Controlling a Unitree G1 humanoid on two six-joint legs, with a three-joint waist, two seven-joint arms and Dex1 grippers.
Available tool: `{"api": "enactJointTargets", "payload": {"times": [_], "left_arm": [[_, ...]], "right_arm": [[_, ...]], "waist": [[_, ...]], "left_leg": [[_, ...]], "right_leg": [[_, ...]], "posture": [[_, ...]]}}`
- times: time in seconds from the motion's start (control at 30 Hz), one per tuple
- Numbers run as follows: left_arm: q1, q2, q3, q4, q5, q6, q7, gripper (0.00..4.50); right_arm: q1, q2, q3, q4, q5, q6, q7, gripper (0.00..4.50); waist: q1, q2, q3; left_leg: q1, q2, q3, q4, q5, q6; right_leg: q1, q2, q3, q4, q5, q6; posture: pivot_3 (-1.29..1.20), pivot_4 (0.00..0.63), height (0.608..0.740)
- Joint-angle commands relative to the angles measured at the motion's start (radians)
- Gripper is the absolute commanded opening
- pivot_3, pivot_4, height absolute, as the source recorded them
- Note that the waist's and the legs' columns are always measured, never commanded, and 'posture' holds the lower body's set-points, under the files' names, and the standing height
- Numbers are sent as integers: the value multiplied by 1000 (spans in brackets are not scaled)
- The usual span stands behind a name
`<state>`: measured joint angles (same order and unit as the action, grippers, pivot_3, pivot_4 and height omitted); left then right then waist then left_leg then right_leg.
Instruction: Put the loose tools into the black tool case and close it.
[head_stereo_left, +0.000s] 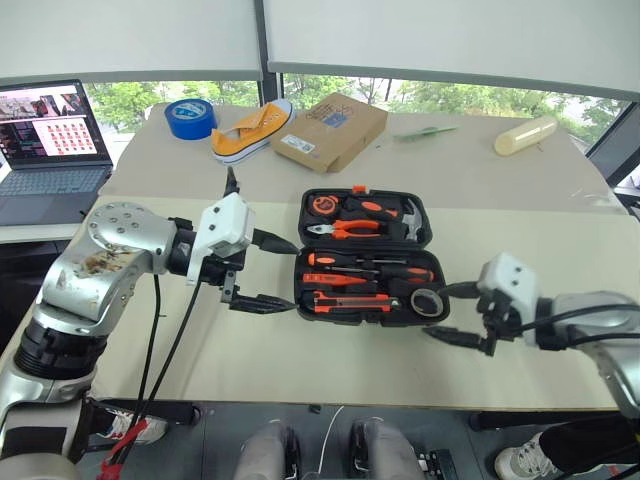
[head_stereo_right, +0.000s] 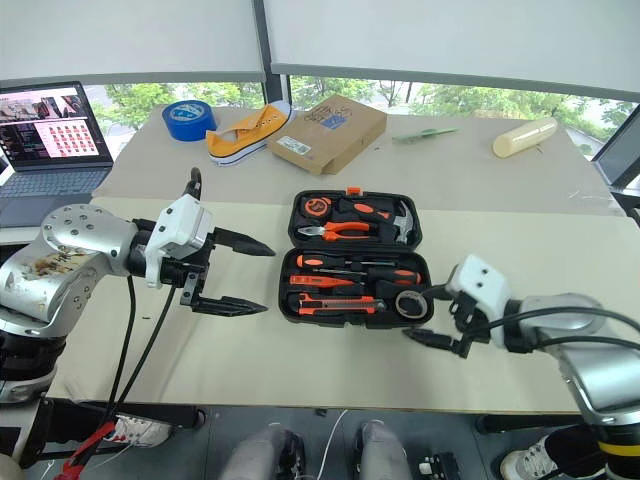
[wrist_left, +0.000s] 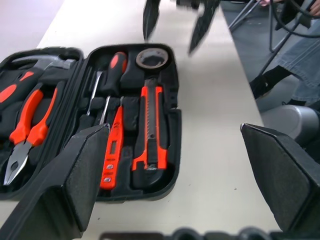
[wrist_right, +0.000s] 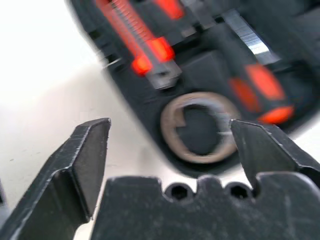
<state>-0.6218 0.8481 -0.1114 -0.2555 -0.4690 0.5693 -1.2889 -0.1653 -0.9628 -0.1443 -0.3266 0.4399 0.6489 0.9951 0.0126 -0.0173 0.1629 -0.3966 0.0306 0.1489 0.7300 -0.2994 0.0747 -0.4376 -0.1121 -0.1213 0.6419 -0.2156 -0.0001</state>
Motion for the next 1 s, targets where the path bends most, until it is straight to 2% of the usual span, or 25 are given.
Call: {"api": "enactJointTargets", "payload": {"times": [0.03,0.13,0.37,0.4,0.47,0.67,0.87,0.93,1.0], "left_arm": [[32,-43,-9,139,116,-66,127,4500],[89,-43,-57,221,223,-168,159,3788],[53,-186,-50,349,251,-158,268,1127],[49,-206,-54,357,252,-149,275,749],[46,-234,-59,367,256,-137,282,42],[5,-307,-65,423,254,-42,313,42],[33,-365,-38,326,173,-6,279,42],[51,-368,-38,288,149,17,257,42],[111,-313,-79,193,115,69,175,42]], "right_arm": [[-114,18,-103,199,22,0,-45,3739],[-167,29,-30,402,-122,-145,-107,2726],[-255,138,41,548,-170,-190,-133,281],[-257,159,55,555,-178,-200,-137,0],[-261,190,74,563,-194,-216,-143,0],[-285,240,129,537,-226,-245,-130,0],[-235,203,136,384,-133,-231,53,0],[-212,194,130,346,-114,-228,88,0],[-157,175,122,271,-86,-231,131,0]], "waist": [[0,0,0],[-1,0,0],[-2,1,1],[-3,0,1],[-4,1,1],[-4,1,1],[-8,1,1],[-6,2,1],[-5,2,1]], "left_leg": [[1,0,0,0,0,0],[1,0,1,-1,0,0],[-3,0,2,-1,0,0],[-2,0,2,0,0,0],[-2,0,2,0,0,0],[-2,0,2,0,0,0],[-2,1,2,-1,0,0],[-2,1,2,-1,0,0],[-2,1,2,-1,0,0]], "right_leg": [[1,0,0,0,0,0],[1,1,0,0,2,-4],[-3,0,0,0,4,-7],[-3,0,0,1,4,-7],[-3,0,0,1,4,-7],[-2,0,-1,1,4,-6],[-3,0,-1,1,4,-7],[-3,0,-1,1,4,-7],[-3,0,-1,0,4,-7]], "posture": [[0,150,731],[0,150,731],[0,150,731],[0,150,731],[0,150,731],[0,150,731],[0,150,731],[0,150,731],[0,150,731]]}}
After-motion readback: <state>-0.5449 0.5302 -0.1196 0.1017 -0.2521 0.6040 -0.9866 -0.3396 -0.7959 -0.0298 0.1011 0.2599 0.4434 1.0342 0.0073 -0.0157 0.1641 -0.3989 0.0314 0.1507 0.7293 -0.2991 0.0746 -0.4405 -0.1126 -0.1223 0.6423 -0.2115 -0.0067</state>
